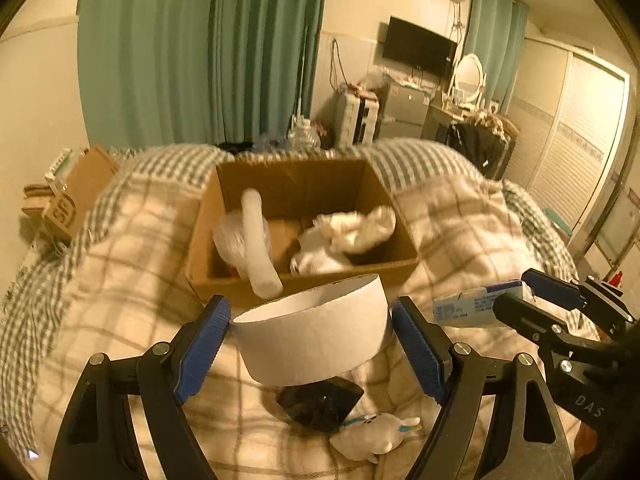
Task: Organize objects
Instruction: 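Grasp the white tape roll with the left tool, then carry tissue pack and tape roll over the box and open both tools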
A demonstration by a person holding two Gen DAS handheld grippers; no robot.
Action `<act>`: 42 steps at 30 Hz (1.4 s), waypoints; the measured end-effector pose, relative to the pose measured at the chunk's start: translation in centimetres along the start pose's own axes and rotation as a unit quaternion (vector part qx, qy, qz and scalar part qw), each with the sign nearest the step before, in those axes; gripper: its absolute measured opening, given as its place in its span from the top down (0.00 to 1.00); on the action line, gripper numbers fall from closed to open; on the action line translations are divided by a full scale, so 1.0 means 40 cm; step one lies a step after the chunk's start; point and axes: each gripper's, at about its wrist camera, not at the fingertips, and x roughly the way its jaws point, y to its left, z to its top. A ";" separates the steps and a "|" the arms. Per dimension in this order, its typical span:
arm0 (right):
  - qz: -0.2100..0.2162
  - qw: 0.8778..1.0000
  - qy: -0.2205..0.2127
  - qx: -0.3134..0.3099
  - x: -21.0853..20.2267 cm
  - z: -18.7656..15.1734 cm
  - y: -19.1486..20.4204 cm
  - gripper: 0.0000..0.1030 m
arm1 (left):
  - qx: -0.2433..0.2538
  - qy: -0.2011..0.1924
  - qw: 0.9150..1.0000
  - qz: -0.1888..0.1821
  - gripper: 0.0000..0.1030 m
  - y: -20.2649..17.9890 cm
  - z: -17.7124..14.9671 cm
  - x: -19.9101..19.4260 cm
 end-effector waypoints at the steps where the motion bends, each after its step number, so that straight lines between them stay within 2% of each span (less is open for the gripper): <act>1: -0.001 1.000 -0.005 -0.004 -0.008 0.012 0.001 0.55 | -0.001 -0.005 1.000 0.002 0.18 0.005 0.008 -0.013; 6: 0.002 0.999 -0.030 -0.023 -0.038 0.102 0.006 0.55 | 0.012 -0.027 0.999 0.023 0.18 0.022 0.076 -0.037; 11: 0.018 0.998 -0.046 -0.032 -0.024 0.223 0.013 0.55 | 0.021 -0.042 0.998 0.040 0.18 0.041 0.153 -0.018; 14: 0.017 0.998 -0.048 -0.038 0.016 0.295 0.015 0.55 | 0.025 -0.045 0.998 0.049 0.18 0.061 0.204 0.025; 18: 0.024 0.998 -0.033 -0.044 0.106 0.363 0.023 0.55 | 0.029 -0.027 0.998 0.056 0.18 0.088 0.239 0.112; 24: 0.026 0.998 0.005 -0.051 0.286 0.387 0.043 0.55 | 0.032 0.021 0.997 0.060 0.18 0.126 0.220 0.278; 27: 0.022 0.998 0.019 -0.055 0.367 0.384 0.048 0.55 | 0.043 -0.002 0.997 0.060 0.18 0.128 0.228 0.302; 30: 0.026 0.998 0.024 -0.052 0.419 0.384 0.042 0.55 | 0.050 -0.001 0.997 0.060 0.17 0.126 0.259 0.336; 33: 0.023 0.999 0.020 -0.037 0.452 0.388 0.029 0.51 | 0.068 -0.007 0.995 0.072 0.17 0.113 0.278 0.373; 35: 0.021 0.999 0.020 -0.032 0.461 0.389 0.020 0.43 | 0.071 -0.003 0.995 0.074 0.16 0.112 0.285 0.393; 37: 0.015 0.999 0.019 -0.027 0.461 0.389 0.010 0.34 | 0.067 -0.003 0.995 0.075 0.12 0.116 0.285 0.399; 38: 0.014 0.999 0.017 -0.025 0.458 0.389 0.003 0.31 | 0.064 0.000 0.995 0.075 0.06 0.121 0.284 0.401; 39: 0.013 1.000 0.015 -0.022 0.453 0.389 -0.002 0.30 | 0.058 0.004 0.995 0.076 0.03 0.125 0.281 0.399; 42: 0.009 1.000 0.010 -0.016 0.427 0.387 -0.014 0.30 | 0.049 0.011 0.996 0.079 0.01 0.132 0.273 0.381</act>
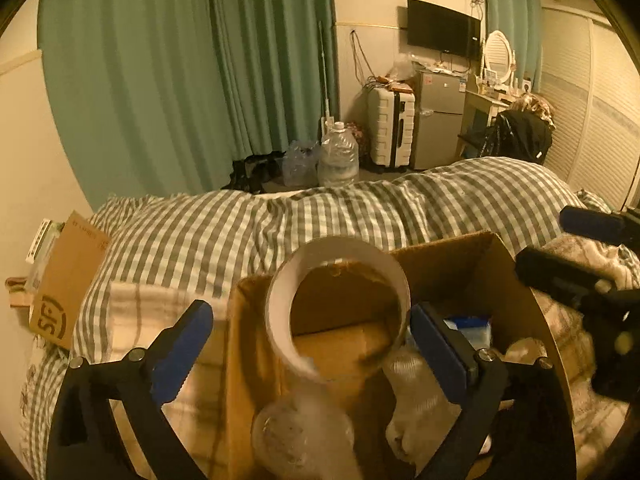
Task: Organize objects
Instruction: 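Carry tissue pack and tape roll over the box and open both tools, then move the right tool to the white figurine and the left tool to the black visor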
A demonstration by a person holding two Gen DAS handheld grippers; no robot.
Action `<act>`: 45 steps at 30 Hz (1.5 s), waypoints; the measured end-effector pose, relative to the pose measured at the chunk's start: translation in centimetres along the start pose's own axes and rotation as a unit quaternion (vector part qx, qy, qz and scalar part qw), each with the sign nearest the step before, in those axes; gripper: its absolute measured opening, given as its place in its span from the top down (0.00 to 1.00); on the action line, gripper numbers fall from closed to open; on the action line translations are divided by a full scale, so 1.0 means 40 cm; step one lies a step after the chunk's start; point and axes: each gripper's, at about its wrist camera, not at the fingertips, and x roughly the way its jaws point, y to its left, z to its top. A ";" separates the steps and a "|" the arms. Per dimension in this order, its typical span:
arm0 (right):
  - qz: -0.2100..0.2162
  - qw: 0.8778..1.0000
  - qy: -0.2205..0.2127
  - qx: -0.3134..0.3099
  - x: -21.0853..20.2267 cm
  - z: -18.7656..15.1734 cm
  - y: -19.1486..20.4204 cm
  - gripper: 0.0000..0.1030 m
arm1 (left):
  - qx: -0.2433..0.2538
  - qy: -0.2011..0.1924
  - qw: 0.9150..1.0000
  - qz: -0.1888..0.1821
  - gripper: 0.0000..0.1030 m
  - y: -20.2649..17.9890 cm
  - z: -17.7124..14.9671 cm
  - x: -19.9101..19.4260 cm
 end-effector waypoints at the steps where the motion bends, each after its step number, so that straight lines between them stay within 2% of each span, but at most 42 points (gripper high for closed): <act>1: -0.002 1.000 -0.002 0.000 -0.013 -0.001 -0.001 0.30 | -0.001 0.002 1.000 0.002 0.00 0.003 -0.005 -0.008; 6: -0.014 1.000 -0.013 -0.001 -0.104 -0.010 0.009 0.29 | -0.005 -0.006 1.000 0.009 0.00 0.012 -0.024 -0.112; 9: -0.020 1.000 -0.024 0.000 -0.194 -0.028 0.017 0.25 | -0.007 -0.015 1.000 0.013 0.00 0.017 -0.035 -0.192; 16: -0.024 0.999 -0.048 -0.009 -0.401 -0.079 0.041 0.24 | -0.021 -0.039 0.999 0.004 0.00 0.030 -0.079 -0.384; 21: -0.030 0.997 -0.072 -0.022 -0.544 -0.129 0.082 0.19 | -0.017 -0.064 0.998 -0.001 0.00 0.008 -0.144 -0.517; 26: -0.034 0.996 -0.078 -0.033 -0.622 -0.187 0.120 0.14 | -0.036 -0.076 0.996 -0.014 0.00 0.007 -0.208 -0.580; 31: -0.035 0.996 -0.066 -0.039 -0.606 -0.281 0.150 0.13 | -0.054 -0.080 0.995 0.000 0.00 0.011 -0.308 -0.595; 38: -0.021 0.999 -0.029 -0.024 -0.473 -0.405 0.172 0.13 | -0.089 -0.040 0.995 0.017 0.00 0.020 -0.447 -0.492; 45: -0.003 0.998 0.051 -0.023 -0.322 -0.486 0.189 0.13 | -0.071 0.000 0.997 0.033 0.00 -0.002 -0.501 -0.403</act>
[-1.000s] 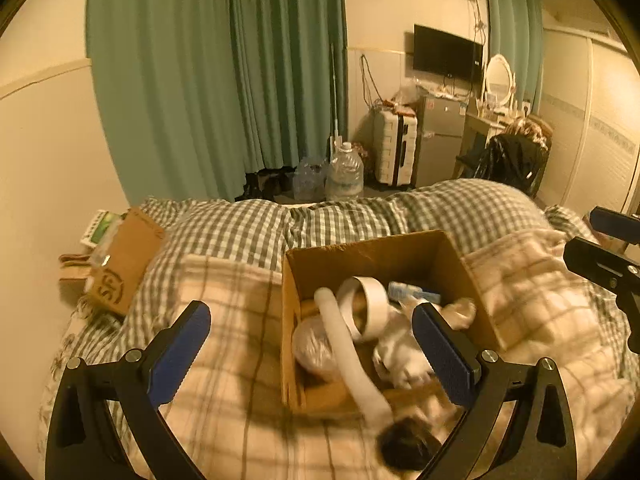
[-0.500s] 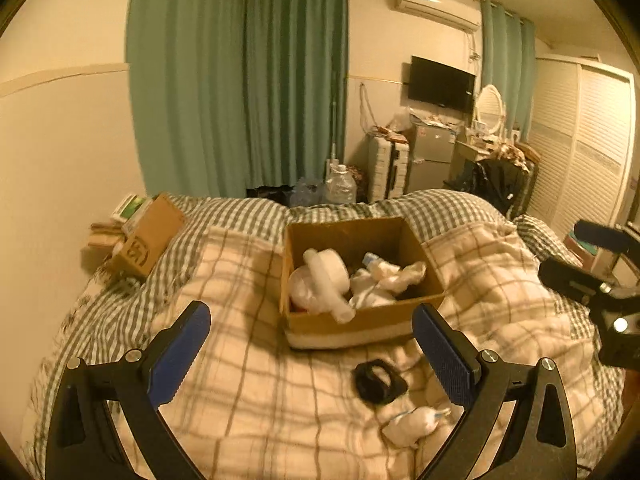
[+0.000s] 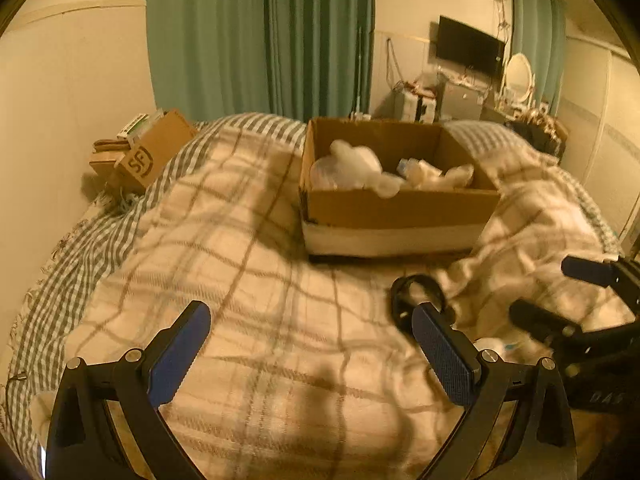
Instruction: Organize objects
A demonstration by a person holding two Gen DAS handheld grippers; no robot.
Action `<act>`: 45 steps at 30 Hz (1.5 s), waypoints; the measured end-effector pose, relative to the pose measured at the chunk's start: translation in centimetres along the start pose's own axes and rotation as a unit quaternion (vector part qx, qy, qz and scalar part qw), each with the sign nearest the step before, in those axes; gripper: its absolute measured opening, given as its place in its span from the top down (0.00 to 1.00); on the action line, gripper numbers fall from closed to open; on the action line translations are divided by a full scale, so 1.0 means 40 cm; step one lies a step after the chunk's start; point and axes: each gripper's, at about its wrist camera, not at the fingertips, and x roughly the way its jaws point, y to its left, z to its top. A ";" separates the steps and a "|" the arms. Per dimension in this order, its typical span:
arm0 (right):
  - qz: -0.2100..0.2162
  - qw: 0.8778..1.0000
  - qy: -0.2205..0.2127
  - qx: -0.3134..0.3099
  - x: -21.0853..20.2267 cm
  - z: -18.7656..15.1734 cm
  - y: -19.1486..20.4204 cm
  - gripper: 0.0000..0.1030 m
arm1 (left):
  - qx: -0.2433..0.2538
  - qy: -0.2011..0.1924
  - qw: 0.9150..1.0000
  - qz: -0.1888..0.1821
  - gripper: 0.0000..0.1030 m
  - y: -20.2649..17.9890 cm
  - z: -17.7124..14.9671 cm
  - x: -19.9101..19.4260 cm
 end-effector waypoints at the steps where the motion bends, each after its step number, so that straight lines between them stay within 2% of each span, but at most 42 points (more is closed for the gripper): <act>1: 0.005 1.000 0.014 0.000 0.021 -0.009 0.004 0.13 | 0.002 0.002 1.000 0.002 0.00 -0.001 -0.006 0.004; 12: 0.053 0.992 0.105 -0.036 0.137 -0.054 0.061 0.15 | -0.018 0.022 1.000 0.002 0.00 0.031 -0.022 0.029; 13: 0.061 0.991 0.115 -0.037 0.148 -0.057 0.064 0.18 | -0.019 0.023 1.000 0.001 0.00 0.031 -0.022 0.030; 17: 0.078 0.986 0.142 -0.046 0.173 -0.070 0.077 0.45 | -0.014 0.027 1.000 0.003 0.00 0.027 -0.022 0.034; 18: 0.081 0.986 0.141 -0.045 0.171 -0.070 0.077 0.46 | -0.012 0.028 1.000 0.005 0.00 0.025 -0.021 0.034; 20: 0.083 0.988 0.125 -0.041 0.152 -0.066 0.070 0.54 | -0.008 0.029 1.000 0.009 0.00 0.020 -0.017 0.033; 23: 0.074 0.994 0.078 -0.028 0.086 -0.042 0.043 0.54 | 0.001 0.029 1.000 0.013 0.00 0.005 -0.008 0.031; 28: 0.028 0.999 -0.001 -0.023 -0.020 0.019 -0.021 0.54 | 0.024 0.034 0.999 -0.005 0.00 -0.062 0.023 0.047; 32: -0.013 1.000 -0.025 -0.009 -0.032 0.052 -0.082 0.54 | 0.038 0.039 0.998 -0.032 0.00 -0.141 0.046 0.081; 35: -0.041 0.999 -0.028 0.001 -0.014 0.054 -0.118 0.54 | 0.047 0.048 0.997 -0.028 0.00 -0.193 0.046 0.124; 37: -0.042 0.999 -0.023 0.010 0.001 0.046 -0.139 0.54 | 0.054 0.054 0.997 -0.020 0.01 -0.216 0.039 0.153; 38: -0.038 0.999 -0.018 0.015 0.014 0.041 -0.146 0.54 | 0.055 0.062 0.996 -0.020 0.03 -0.226 0.035 0.173; 40: -0.031 0.999 -0.010 0.024 0.038 0.029 -0.159 0.54 | 0.055 0.076 0.995 -0.030 0.15 -0.237 0.028 0.198; 42: -0.024 0.999 -0.003 0.031 0.051 0.020 -0.169 0.54 | 0.065 0.097 0.992 -0.039 0.36 -0.253 0.015 0.231; 43: -0.021 0.999 -0.002 0.034 0.055 0.017 -0.167 0.54 | 0.071 0.108 0.990 -0.046 0.41 -0.259 0.009 0.245; 45: -0.016 0.999 -0.002 0.037 0.057 0.011 -0.167 0.54 | 0.075 0.124 0.987 -0.064 0.66 -0.264 -0.001 0.261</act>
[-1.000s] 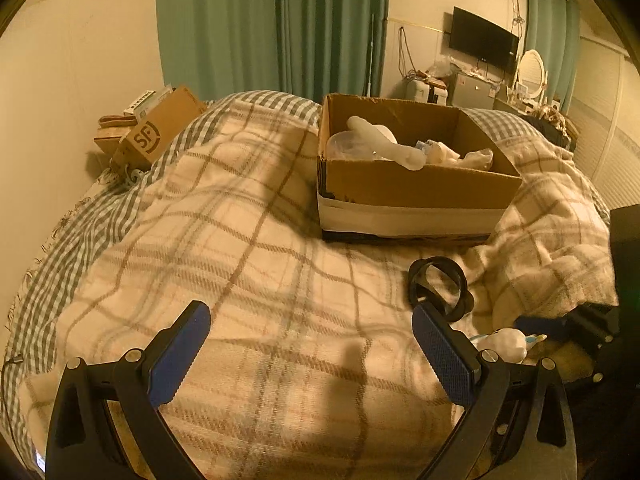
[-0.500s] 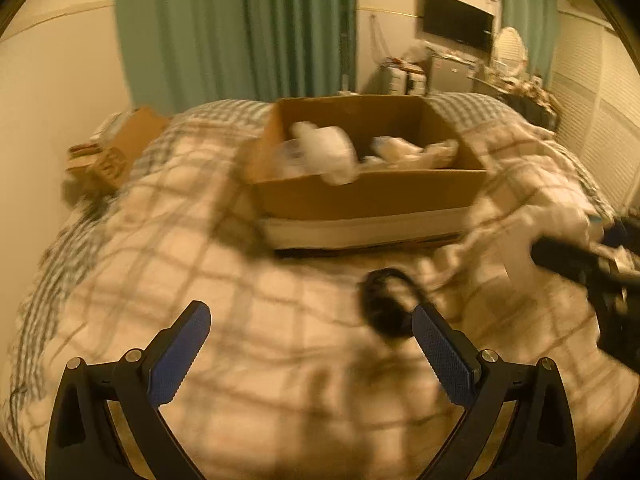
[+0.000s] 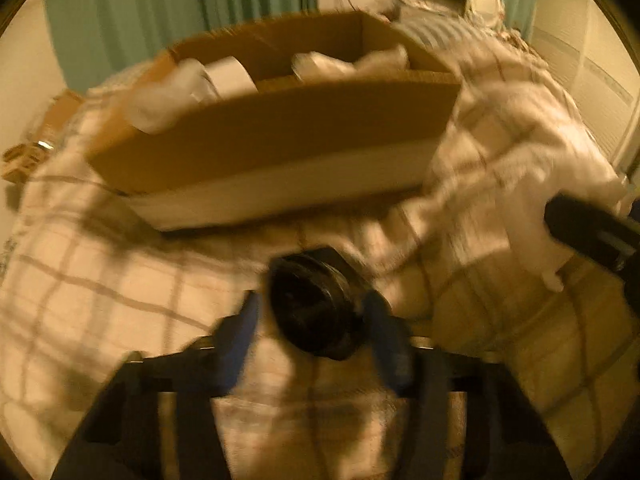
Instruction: Organize objects
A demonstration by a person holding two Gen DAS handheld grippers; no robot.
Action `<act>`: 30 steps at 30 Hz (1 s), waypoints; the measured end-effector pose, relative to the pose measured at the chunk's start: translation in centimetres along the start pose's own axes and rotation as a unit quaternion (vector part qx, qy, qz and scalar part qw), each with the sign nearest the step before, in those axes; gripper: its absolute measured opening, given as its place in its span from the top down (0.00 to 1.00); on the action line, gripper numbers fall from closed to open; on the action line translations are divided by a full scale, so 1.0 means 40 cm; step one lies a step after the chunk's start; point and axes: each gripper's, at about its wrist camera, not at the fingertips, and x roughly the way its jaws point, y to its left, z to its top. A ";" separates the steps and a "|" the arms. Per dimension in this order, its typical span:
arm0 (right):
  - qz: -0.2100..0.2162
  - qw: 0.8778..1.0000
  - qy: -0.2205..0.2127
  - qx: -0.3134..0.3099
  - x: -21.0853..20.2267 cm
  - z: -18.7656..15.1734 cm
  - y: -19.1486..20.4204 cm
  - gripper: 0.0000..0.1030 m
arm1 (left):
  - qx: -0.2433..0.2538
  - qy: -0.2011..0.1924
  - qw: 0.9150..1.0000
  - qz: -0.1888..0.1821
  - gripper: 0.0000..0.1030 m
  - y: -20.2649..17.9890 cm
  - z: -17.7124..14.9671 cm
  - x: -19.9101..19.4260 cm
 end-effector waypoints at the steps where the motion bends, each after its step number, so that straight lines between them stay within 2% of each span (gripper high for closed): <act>1: 0.002 1.000 -0.001 0.001 -0.001 -0.002 -0.001 0.54 | 0.001 0.001 1.000 -0.009 0.70 0.000 -0.002 0.000; 3: 0.003 1.000 -0.002 0.003 -0.005 -0.007 0.000 0.54 | 0.003 -0.010 1.000 -0.014 0.86 0.001 -0.004 -0.017; 8: 0.004 1.000 -0.006 0.004 -0.010 -0.017 -0.001 0.54 | -0.009 -0.029 0.999 -0.022 0.88 0.021 -0.014 -0.072; 14: -0.001 1.000 -0.018 0.001 -0.043 -0.011 0.011 0.54 | -0.001 -0.065 0.998 -0.011 0.92 0.033 -0.012 -0.164; 20: -0.004 0.999 -0.036 -0.014 -0.101 0.008 0.047 0.54 | 0.002 -0.106 0.994 -0.028 0.97 0.050 0.006 -0.262; 23: -0.006 0.999 -0.048 -0.022 -0.135 0.019 0.066 0.54 | 0.003 -0.119 0.992 -0.031 0.97 0.061 0.010 -0.295; 28: -0.005 0.998 -0.050 -0.025 -0.142 0.021 0.079 0.54 | 0.003 -0.111 0.993 -0.032 0.94 0.074 -0.007 -0.276; 29: -0.004 0.999 -0.047 -0.024 -0.135 0.019 0.078 0.54 | 0.004 -0.100 0.995 -0.029 0.90 0.072 -0.008 -0.256; 30: -0.003 0.999 -0.044 -0.023 -0.131 0.018 0.076 0.54 | 0.005 -0.090 0.996 -0.029 0.81 0.070 -0.012 -0.238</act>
